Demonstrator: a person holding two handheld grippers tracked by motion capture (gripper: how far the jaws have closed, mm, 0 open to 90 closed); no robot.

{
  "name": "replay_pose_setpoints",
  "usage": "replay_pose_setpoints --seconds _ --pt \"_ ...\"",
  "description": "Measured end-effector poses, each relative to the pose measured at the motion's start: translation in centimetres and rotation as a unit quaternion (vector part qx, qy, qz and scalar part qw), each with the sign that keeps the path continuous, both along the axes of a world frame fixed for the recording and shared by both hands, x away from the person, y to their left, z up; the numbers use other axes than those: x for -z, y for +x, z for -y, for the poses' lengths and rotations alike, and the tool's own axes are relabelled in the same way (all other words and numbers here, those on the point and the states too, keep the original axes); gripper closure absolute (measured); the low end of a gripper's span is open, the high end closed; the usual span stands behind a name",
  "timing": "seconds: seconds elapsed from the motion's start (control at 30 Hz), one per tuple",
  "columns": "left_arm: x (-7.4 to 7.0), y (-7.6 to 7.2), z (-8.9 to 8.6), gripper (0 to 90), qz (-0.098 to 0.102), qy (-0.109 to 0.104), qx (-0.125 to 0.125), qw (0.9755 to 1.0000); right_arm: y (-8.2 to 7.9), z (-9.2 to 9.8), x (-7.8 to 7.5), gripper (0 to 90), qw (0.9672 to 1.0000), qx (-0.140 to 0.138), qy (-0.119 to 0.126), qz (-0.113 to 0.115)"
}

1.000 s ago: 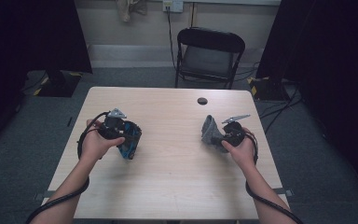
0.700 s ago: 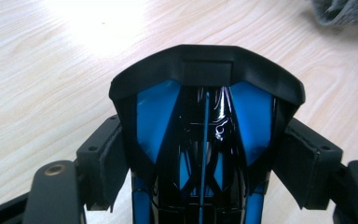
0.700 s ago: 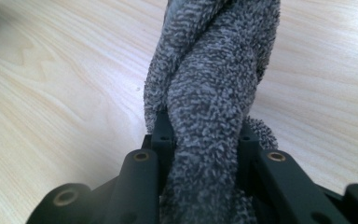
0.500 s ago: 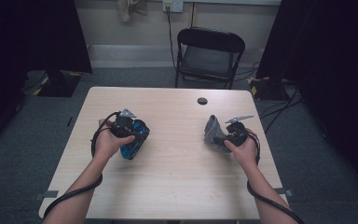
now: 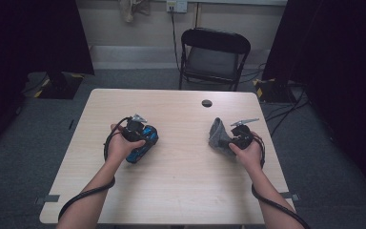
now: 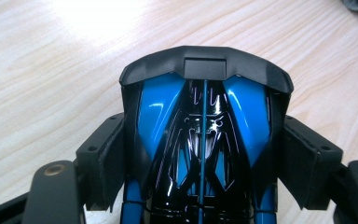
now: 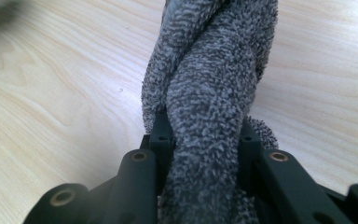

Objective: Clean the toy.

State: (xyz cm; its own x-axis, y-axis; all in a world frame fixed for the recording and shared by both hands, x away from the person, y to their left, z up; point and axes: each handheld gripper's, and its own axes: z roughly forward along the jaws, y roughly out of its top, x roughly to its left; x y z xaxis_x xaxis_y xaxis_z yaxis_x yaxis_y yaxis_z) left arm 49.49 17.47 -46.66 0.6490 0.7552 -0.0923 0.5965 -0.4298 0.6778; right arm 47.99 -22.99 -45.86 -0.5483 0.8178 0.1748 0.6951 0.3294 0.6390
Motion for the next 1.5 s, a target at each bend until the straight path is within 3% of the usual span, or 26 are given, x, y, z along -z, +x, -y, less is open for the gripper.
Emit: replay_pose_setpoints --seconds 0.5,0.87,1.5 --pt "0.8 0.7 0.3 25.2 -0.002 0.007 -0.014 0.9999 1.3 0.6 -0.3 67.9 0.9997 0.014 -0.002 0.018" --pt "1.6 0.8 0.5 25.2 -0.003 0.008 -0.010 0.9999 1.6 0.0 0.7 65.2 0.9997 0.013 -0.012 0.017" --pt "2.2 1.0 0.6 24.8 0.000 0.010 -0.007 0.9999 1.7 -0.6 1.1 52.9 0.9995 0.007 -0.018 0.024"
